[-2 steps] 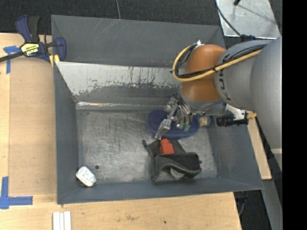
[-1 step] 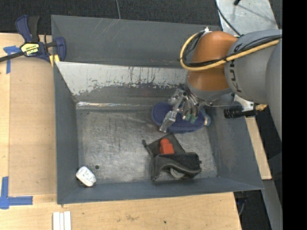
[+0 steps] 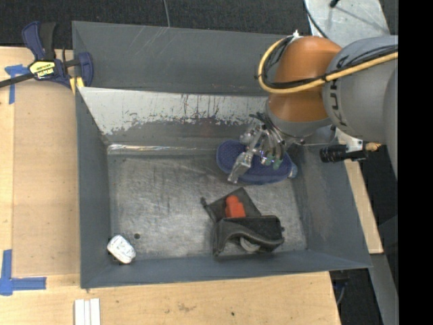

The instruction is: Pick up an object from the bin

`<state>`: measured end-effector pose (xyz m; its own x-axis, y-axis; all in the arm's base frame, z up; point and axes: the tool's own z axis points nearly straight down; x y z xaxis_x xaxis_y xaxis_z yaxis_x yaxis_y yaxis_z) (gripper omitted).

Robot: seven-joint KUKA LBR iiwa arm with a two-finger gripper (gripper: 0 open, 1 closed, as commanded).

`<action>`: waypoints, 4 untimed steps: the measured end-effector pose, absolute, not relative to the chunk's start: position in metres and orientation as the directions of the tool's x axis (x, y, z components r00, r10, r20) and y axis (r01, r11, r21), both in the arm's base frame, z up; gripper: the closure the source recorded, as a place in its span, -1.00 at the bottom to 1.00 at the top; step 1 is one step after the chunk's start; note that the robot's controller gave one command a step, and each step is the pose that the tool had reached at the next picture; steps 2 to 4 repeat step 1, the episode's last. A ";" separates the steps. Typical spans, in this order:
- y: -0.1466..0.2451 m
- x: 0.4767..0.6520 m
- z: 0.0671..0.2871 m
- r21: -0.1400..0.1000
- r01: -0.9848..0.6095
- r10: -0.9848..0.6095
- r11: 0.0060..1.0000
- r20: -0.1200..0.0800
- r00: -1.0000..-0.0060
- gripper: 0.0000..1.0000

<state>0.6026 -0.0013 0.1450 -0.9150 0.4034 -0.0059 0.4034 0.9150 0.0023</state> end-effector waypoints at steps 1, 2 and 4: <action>-0.002 0.604 0.148 0.002 0.401 0.401 0.916 -0.006 -0.916 1.00; -0.002 0.604 0.148 0.002 0.401 0.401 0.916 -0.006 -0.916 1.00; -0.002 0.604 0.148 0.002 0.401 0.401 0.916 -0.006 -0.916 1.00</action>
Offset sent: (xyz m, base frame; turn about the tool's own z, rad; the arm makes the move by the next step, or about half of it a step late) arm 0.0000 0.0000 0.0021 0.0000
